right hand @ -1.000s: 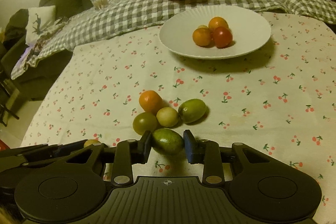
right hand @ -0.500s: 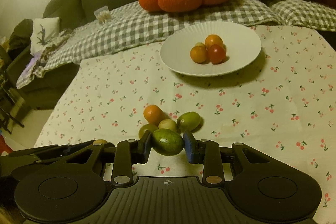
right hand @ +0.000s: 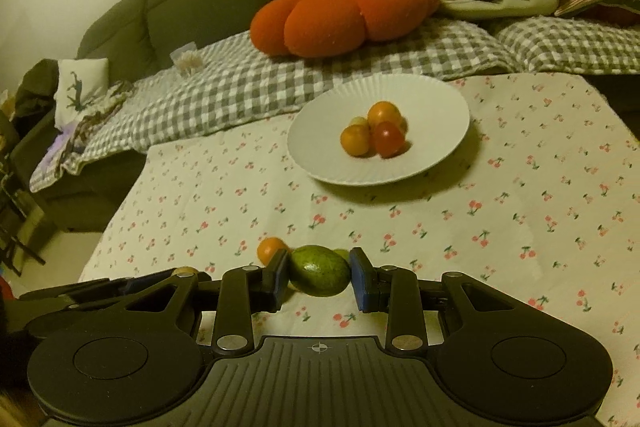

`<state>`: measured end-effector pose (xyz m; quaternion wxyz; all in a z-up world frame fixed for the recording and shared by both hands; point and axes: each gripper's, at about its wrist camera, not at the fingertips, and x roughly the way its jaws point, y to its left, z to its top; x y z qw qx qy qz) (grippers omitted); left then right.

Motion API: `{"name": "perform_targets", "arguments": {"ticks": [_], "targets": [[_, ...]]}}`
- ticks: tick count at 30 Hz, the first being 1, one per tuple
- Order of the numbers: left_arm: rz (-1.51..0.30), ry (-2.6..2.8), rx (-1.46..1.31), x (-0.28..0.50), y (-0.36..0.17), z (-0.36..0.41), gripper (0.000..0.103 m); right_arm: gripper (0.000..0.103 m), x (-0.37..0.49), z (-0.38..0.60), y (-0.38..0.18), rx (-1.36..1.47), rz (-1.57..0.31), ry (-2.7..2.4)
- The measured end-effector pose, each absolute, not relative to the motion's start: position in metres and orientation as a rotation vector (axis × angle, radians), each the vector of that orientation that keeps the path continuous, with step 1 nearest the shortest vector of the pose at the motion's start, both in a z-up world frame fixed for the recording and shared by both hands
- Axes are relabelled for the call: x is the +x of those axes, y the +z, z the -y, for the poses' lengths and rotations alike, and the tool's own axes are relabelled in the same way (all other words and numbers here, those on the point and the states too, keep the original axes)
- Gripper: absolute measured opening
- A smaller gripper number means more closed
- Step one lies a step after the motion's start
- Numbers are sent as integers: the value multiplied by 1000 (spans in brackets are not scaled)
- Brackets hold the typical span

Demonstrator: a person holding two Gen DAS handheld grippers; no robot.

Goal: Organize fruits
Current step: 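Carry the kumquat and lime to the white plate and release both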

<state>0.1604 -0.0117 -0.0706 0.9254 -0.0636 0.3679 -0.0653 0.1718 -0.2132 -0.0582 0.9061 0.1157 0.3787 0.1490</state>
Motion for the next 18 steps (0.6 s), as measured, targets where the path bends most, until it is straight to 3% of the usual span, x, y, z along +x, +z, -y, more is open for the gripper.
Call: {"name": "perform_targets", "arguments": {"ticks": [18], "targets": [[-707,-194,-119,208,-48,35,27,31,204,245,-43,253,-751,258]]}}
